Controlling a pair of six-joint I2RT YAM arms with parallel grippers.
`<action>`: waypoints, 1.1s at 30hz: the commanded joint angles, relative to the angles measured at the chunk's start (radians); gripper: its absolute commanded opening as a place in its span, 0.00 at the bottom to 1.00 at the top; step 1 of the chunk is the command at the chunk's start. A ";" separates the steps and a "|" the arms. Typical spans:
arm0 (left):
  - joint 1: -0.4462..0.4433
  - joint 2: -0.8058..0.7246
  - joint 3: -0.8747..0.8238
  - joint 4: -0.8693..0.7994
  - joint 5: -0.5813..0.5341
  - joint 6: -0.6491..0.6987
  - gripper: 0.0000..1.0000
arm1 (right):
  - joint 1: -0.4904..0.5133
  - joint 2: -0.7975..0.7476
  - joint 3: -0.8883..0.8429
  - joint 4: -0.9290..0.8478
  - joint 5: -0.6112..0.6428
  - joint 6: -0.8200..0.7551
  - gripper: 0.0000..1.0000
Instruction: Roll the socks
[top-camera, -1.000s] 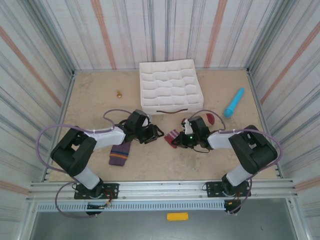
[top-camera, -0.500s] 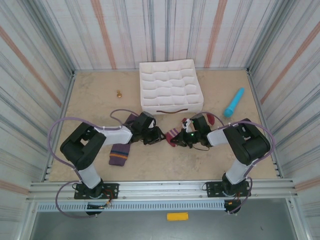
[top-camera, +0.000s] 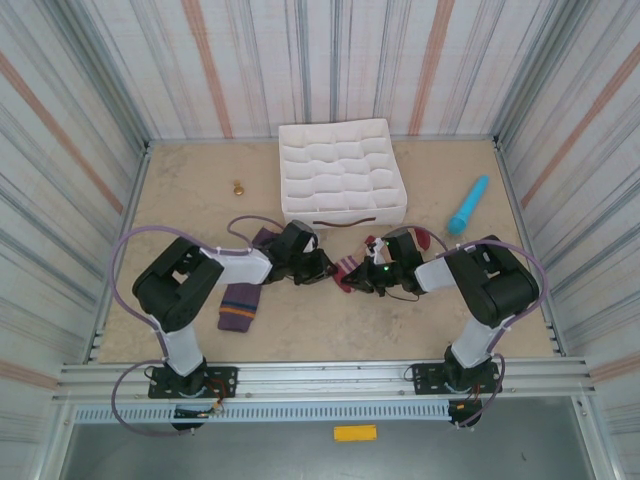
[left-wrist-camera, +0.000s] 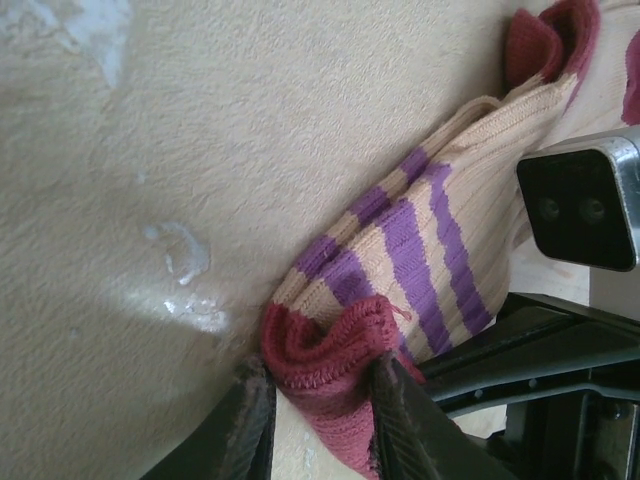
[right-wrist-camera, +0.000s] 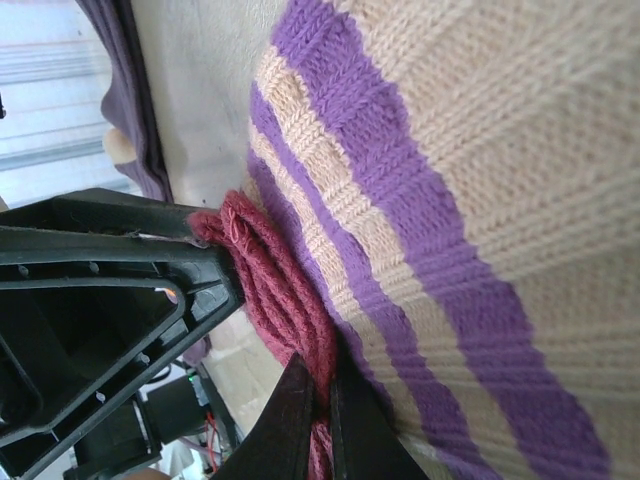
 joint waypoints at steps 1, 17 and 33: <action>-0.014 0.045 0.002 -0.063 -0.057 -0.011 0.29 | -0.012 0.063 -0.039 -0.118 0.110 0.017 0.00; 0.000 0.026 0.141 -0.375 -0.075 0.083 0.00 | 0.008 -0.155 0.012 -0.382 0.216 -0.195 0.29; 0.036 0.018 0.204 -0.541 0.032 0.139 0.00 | 0.550 -0.462 0.152 -0.721 1.132 -0.641 0.62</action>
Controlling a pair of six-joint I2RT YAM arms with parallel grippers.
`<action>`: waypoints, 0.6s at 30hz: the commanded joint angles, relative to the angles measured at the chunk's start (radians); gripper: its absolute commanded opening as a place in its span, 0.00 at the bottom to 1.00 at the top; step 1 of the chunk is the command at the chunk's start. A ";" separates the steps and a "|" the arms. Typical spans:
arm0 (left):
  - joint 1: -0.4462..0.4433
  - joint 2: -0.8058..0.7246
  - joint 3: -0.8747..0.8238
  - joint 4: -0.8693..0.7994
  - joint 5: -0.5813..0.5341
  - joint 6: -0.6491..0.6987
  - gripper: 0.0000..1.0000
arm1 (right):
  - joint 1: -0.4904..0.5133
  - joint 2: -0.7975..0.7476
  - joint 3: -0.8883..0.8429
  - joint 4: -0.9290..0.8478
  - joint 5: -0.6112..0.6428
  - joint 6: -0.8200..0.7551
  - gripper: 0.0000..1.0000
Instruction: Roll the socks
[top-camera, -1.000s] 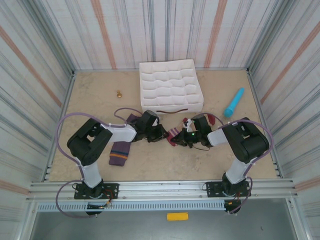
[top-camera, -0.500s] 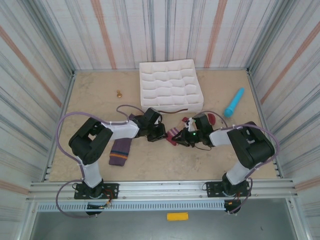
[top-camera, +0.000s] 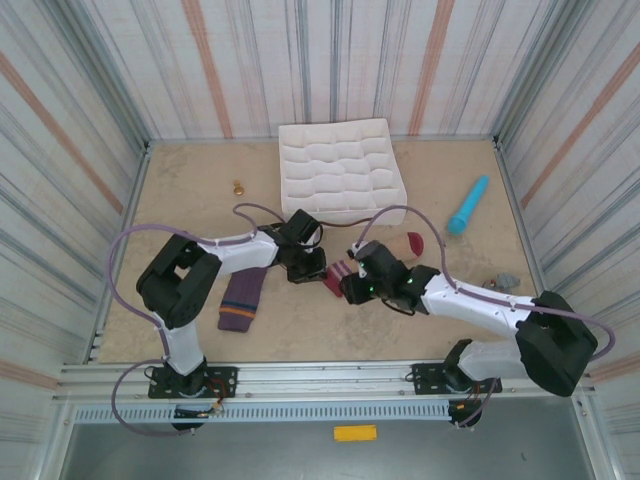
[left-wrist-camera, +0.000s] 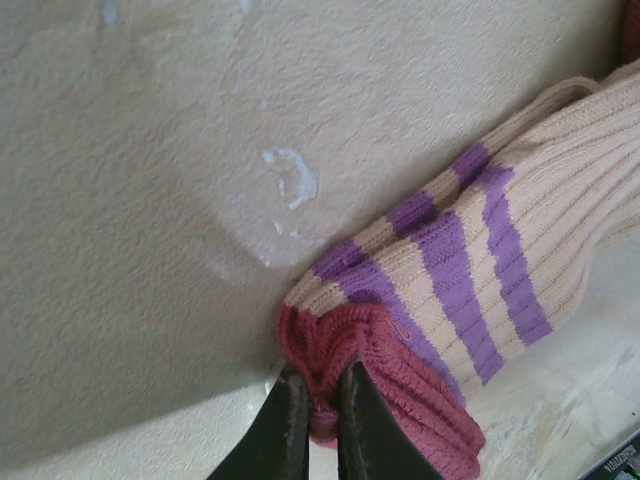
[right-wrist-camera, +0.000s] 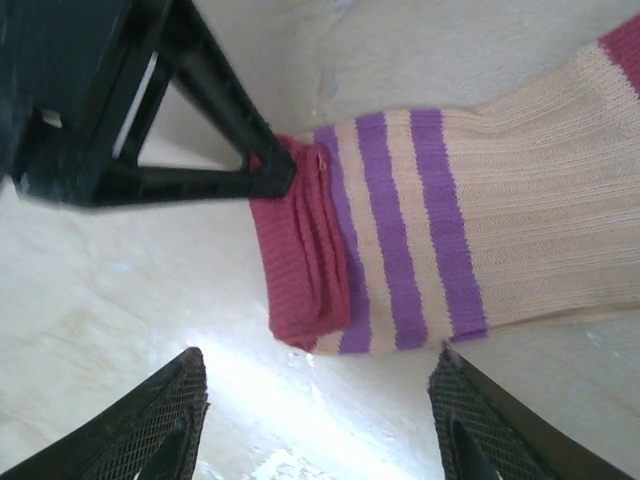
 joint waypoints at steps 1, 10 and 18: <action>0.017 -0.007 -0.002 -0.061 0.043 0.018 0.00 | 0.137 0.020 0.028 -0.055 0.340 -0.125 0.62; 0.025 -0.010 -0.010 -0.055 0.066 0.014 0.00 | 0.426 0.252 0.069 0.095 0.728 -0.302 0.59; 0.034 -0.014 -0.023 -0.052 0.088 0.021 0.00 | 0.471 0.477 0.135 0.170 0.831 -0.364 0.57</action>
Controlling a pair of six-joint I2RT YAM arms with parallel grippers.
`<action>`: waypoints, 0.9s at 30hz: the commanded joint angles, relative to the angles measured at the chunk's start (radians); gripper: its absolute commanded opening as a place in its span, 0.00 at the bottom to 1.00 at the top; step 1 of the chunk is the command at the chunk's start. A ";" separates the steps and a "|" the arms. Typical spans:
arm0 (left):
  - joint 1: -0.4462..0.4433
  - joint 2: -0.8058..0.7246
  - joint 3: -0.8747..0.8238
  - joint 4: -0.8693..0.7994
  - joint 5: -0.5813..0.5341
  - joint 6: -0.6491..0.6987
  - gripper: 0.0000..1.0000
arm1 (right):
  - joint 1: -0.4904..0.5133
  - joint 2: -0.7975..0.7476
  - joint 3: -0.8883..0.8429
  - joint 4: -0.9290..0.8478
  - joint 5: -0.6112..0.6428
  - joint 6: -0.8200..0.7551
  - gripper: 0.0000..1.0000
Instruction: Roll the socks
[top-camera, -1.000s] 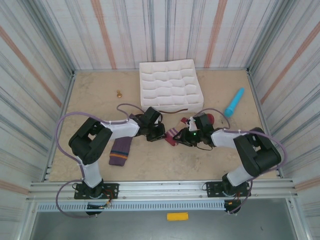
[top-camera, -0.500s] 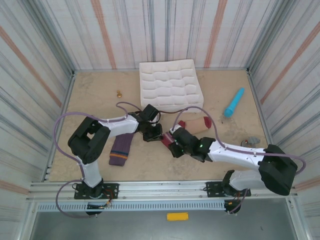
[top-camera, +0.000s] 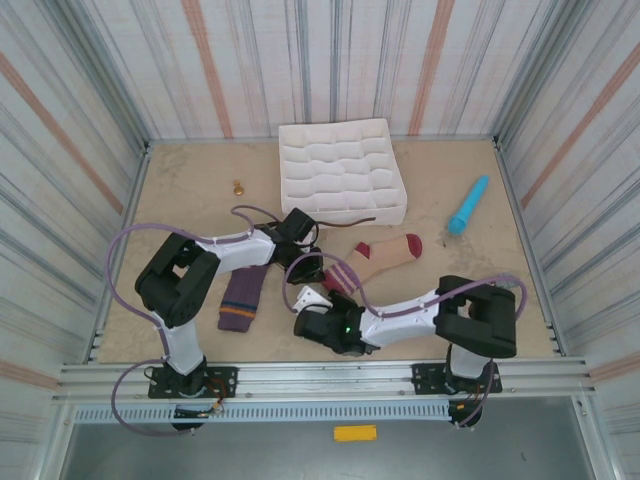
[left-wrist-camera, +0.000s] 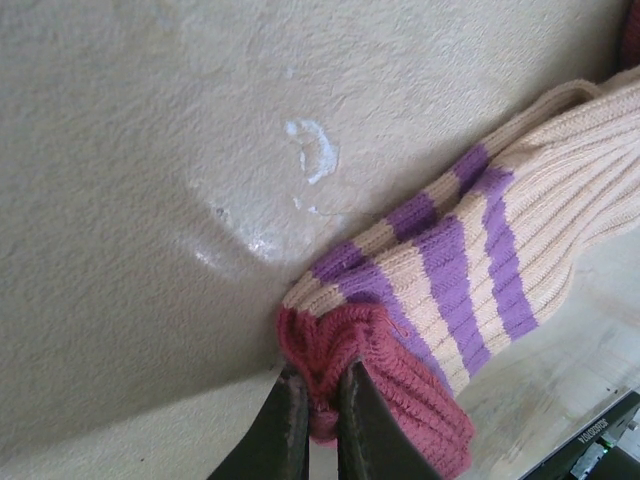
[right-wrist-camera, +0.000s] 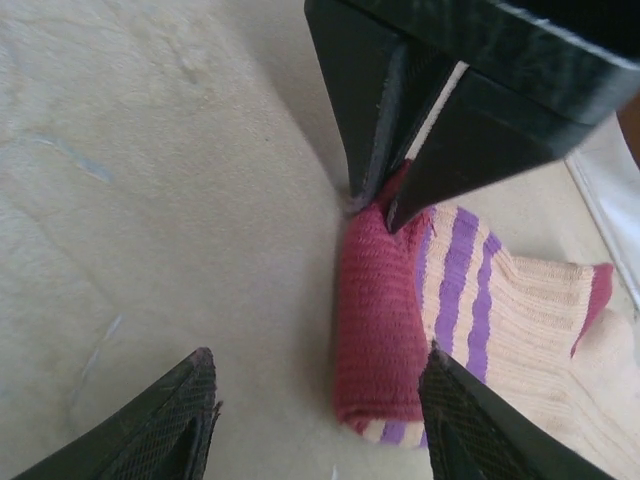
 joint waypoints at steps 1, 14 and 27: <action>0.010 -0.016 -0.019 -0.037 0.018 0.024 0.00 | 0.005 0.057 0.023 0.050 0.118 -0.051 0.56; 0.018 -0.030 -0.045 -0.040 0.022 0.038 0.00 | -0.049 0.171 0.022 0.065 0.102 0.007 0.22; 0.036 -0.047 -0.050 -0.023 0.019 0.055 0.32 | -0.114 0.036 -0.078 0.131 -0.088 0.045 0.00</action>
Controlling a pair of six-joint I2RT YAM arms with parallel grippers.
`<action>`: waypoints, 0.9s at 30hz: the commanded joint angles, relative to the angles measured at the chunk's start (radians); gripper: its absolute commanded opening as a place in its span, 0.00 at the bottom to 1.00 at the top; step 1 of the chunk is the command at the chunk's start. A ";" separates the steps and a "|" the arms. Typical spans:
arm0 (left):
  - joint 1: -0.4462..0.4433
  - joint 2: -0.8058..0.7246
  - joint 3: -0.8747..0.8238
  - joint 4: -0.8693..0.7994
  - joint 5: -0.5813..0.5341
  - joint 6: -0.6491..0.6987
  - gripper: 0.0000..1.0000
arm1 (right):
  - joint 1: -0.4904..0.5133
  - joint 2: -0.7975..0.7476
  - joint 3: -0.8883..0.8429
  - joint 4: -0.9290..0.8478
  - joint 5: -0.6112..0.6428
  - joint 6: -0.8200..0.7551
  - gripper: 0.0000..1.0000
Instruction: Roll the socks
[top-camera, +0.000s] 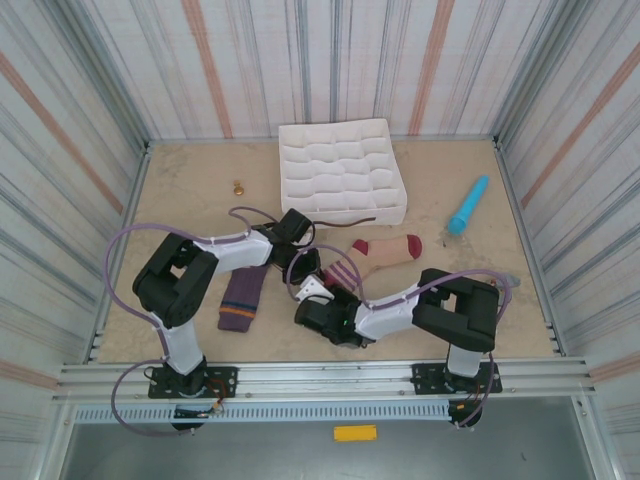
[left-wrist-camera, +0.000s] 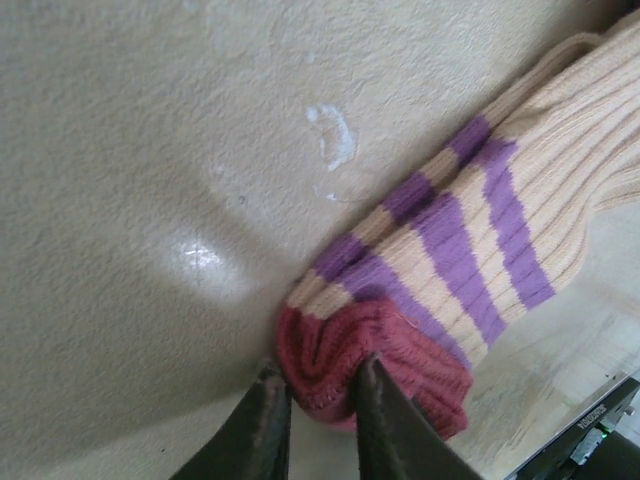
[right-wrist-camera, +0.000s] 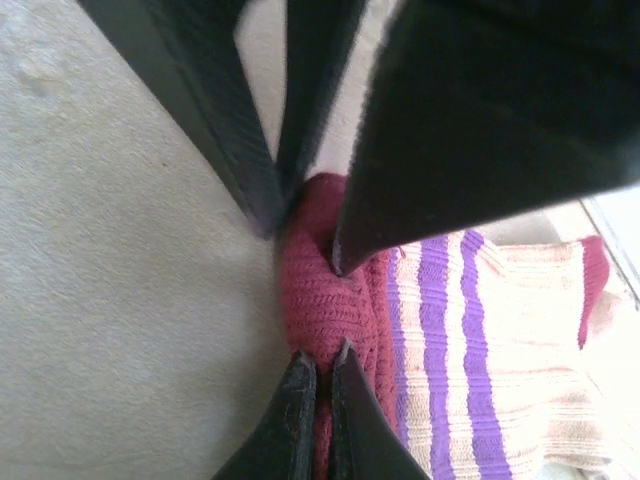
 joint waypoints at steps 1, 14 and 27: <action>0.021 -0.046 -0.029 -0.034 -0.006 0.024 0.40 | -0.031 -0.057 -0.061 -0.020 -0.121 0.050 0.00; 0.077 -0.157 -0.077 -0.043 -0.038 0.044 0.78 | -0.260 -0.283 -0.185 0.028 -0.607 0.126 0.00; 0.076 -0.190 -0.139 0.083 -0.023 0.009 0.70 | -0.604 -0.353 -0.230 0.114 -1.277 0.319 0.00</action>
